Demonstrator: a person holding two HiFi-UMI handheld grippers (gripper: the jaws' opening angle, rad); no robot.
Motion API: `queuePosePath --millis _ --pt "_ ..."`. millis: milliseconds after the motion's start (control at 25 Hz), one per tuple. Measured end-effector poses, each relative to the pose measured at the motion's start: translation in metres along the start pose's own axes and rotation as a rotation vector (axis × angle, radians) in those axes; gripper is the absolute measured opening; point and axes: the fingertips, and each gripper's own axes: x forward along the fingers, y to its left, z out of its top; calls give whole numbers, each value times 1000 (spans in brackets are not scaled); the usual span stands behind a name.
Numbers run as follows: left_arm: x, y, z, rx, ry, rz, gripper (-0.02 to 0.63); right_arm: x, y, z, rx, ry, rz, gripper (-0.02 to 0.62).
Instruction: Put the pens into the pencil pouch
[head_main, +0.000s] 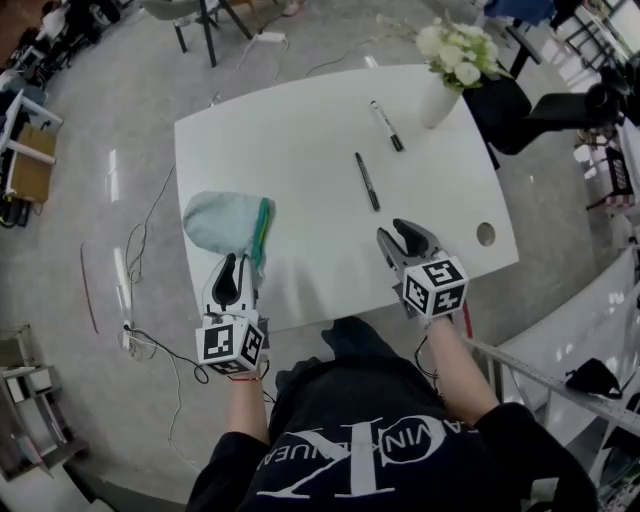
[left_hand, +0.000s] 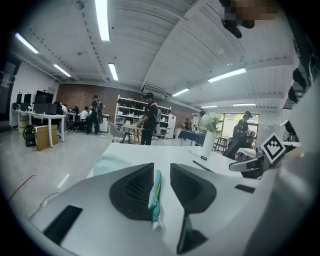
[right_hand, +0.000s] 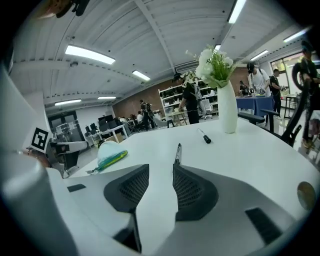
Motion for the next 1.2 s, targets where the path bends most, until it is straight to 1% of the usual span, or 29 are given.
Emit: queuePosePath --millis 160,280,400,520,680,800,960,1120,1200 --pt "8 3 -12 49 48 45 104 29 -15 4 -31 58 3 155" --pt "13 2 -23 100 102 62 118 46 -22 5 -50 94 1 155" --pt "17 4 -37 163 171 81 134 59 -29 5 -78 130 -20 153" --pt "22 8 -50 254 258 102 199 71 -32 4 -101 160 -47 144" --pt "37 12 -59 407 349 117 200 87 -34 4 -104 172 -62 142" --pt "48 15 -65 483 409 110 196 89 -33 2 -115 187 -73 141" --pt "59 18 -66 517 455 95 196 86 -33 -1 -116 210 -82 141" --pt "70 19 -72 532 522 47 196 89 -32 -2 -119 216 -94 141" --pt "74 20 -78 515 550 32 166 89 -33 -4 -128 227 -98 141"
